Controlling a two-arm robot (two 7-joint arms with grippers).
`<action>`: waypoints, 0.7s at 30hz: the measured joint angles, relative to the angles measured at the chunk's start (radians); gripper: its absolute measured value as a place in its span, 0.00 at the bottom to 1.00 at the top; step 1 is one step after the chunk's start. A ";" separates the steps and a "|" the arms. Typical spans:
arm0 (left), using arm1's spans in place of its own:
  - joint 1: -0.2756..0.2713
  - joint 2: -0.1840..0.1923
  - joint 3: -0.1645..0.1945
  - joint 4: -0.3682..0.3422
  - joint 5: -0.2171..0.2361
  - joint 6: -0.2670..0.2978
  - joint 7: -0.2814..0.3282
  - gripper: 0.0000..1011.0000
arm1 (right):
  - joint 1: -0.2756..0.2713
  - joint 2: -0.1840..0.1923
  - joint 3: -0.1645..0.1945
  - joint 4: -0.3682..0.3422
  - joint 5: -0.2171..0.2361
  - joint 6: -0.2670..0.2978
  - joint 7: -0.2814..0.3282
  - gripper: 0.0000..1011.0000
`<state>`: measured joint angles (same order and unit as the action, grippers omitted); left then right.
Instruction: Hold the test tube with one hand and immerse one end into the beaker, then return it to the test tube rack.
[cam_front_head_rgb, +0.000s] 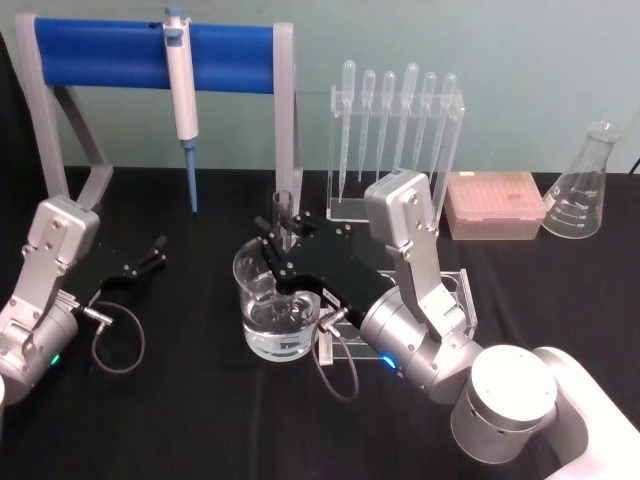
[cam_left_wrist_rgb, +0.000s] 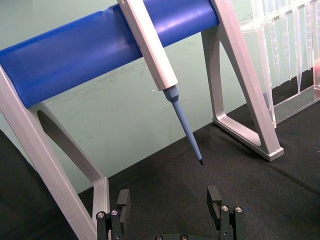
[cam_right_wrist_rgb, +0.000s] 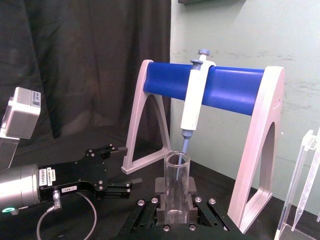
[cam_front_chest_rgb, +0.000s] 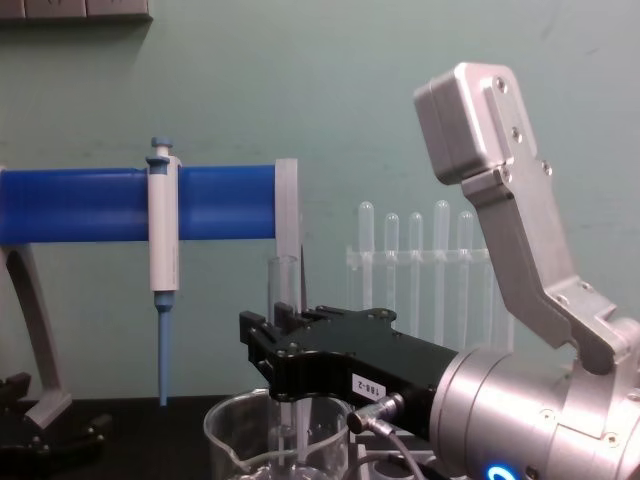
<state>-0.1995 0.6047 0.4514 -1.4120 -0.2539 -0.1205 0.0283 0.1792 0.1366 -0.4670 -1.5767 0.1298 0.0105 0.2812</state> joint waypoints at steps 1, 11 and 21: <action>0.000 0.000 0.000 0.000 0.000 0.000 0.000 0.99 | 0.000 0.000 0.000 0.000 0.000 0.000 0.000 0.22; 0.000 0.000 0.000 0.000 0.000 0.000 0.000 0.99 | 0.000 0.000 0.000 0.000 0.000 0.000 0.000 0.22; 0.000 0.000 0.000 0.000 0.000 0.000 0.000 0.99 | 0.000 0.000 0.000 0.000 0.000 0.000 0.000 0.22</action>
<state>-0.1996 0.6046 0.4514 -1.4120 -0.2539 -0.1205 0.0283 0.1792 0.1366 -0.4670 -1.5767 0.1298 0.0105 0.2812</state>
